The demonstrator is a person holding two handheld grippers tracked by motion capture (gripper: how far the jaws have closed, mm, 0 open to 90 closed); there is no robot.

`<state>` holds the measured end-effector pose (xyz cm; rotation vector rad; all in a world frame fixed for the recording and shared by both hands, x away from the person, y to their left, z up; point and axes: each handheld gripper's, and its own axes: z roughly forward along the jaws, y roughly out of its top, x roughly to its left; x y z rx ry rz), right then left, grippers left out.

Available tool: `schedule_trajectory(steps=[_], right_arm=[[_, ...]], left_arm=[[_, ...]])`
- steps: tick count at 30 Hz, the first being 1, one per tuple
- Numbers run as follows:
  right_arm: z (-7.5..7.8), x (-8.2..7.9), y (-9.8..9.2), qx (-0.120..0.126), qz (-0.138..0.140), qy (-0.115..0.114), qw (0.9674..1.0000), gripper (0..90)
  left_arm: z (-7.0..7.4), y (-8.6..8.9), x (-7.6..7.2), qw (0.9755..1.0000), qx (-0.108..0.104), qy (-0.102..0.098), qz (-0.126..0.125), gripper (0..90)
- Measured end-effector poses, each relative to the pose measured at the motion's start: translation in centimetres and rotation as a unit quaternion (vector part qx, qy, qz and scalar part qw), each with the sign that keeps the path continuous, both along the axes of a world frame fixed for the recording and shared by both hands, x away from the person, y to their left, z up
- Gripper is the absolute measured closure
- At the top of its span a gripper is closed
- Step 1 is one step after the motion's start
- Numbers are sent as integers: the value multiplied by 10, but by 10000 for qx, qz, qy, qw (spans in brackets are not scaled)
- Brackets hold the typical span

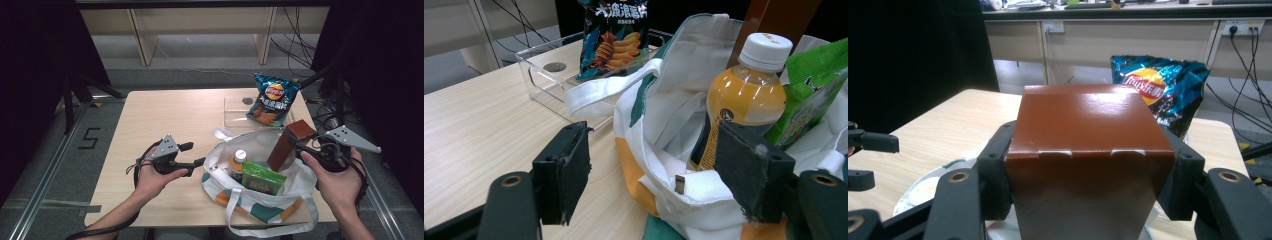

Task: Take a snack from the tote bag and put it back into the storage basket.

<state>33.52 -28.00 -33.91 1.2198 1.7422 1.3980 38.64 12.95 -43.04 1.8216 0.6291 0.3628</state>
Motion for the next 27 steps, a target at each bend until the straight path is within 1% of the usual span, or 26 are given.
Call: schedule_trajectory(steps=[1, 2, 3, 6, 7, 9, 11, 12, 13, 14, 15, 16, 17, 18, 19, 20, 21, 22, 23, 24, 25, 26, 27], right_arm=[[1, 1, 0, 53, 10, -7, 10000, 392], [4, 2, -1, -6, -18, -39, 10000, 391], [5, 3, -2, -10, 10, -70, 10000, 392], [8, 3, -1, -13, -45, -70, 10000, 392], [9, 3, -1, 28, -40, -42, 10000, 391], [12, 6, -2, -40, -26, -112, 9999, 391], [13, 6, -3, -70, -40, -143, 9999, 392], [14, 6, -2, 7, -40, -93, 9999, 392], [15, 7, -3, -27, -46, -132, 9999, 392], [17, 7, -2, 0, -36, -111, 9999, 392], [18, 8, -3, -57, -40, -144, 9999, 392], [19, 8, -3, -22, -39, -141, 9999, 392], [20, 9, -3, -32, -36, -183, 9998, 392], [22, 9, -3, 44, -55, -163, 9998, 392], [22, 9, -3, 44, -55, -163, 9998, 392], [24, 10, -3, 64, -65, -193, 9998, 392], [24, 10, -3, 64, -65, -193, 9998, 392], [27, 11, -4, -10, -49, -258, 9997, 392], [27, 11, -4, -10, -49, -258, 9997, 392], [28, 10, -4, 32, -59, -204, 9998, 392], [31, 10, -3, 73, -78, -223, 9997, 392], [31, 10, -3, 73, -78, -223, 9997, 392], [31, 11, -3, 42, -40, -278, 9996, 392]], left_arm=[[0, 0, 0, 10000, -6, 1, -2, 299], [0, 0, 0, 10000, 1, -5, 1, 299], [0, 0, 0, 10000, 1, -5, 1, 299], [0, -1, 0, 10000, -3, -1, -4, 299], [0, -1, -1, 10000, -11, 14, 4, 299], [0, 0, 0, 10000, 13, -27, -28, 299], [0, 0, 0, 10000, 4, -5, -2, 299], [1, 0, 0, 10000, 4, -6, -3, 299], [1, 0, 0, 10000, 5, -6, -2, 299], [1, 0, 0, 10000, 4, -9, -2, 299], [0, 0, 0, 10000, 2, -7, -2, 299], [0, 0, 0, 10000, 19, -32, -33, 298], [0, -1, -1, 10000, -13, 16, 10, 298], [0, -1, 0, 10000, -8, 8, 3, 299], [1, -1, 0, 10000, 13, -29, -30, 299], [1, -1, 0, 10000, 1, -10, -4, 299], [1, -1, 0, 10000, 1, -10, -4, 299], [1, -1, 0, 10000, 0, -9, -2, 299], [1, -1, 0, 10000, 7, -23, -17, 299], [1, -1, 0, 10000, 20, -44, -33, 299], [1, -1, 0, 10000, 17, -42, -32, 299], [1, -1, 0, 10000, 16, -41, -33, 299], [1, -1, 0, 10000, 18, -39, -34, 299]])
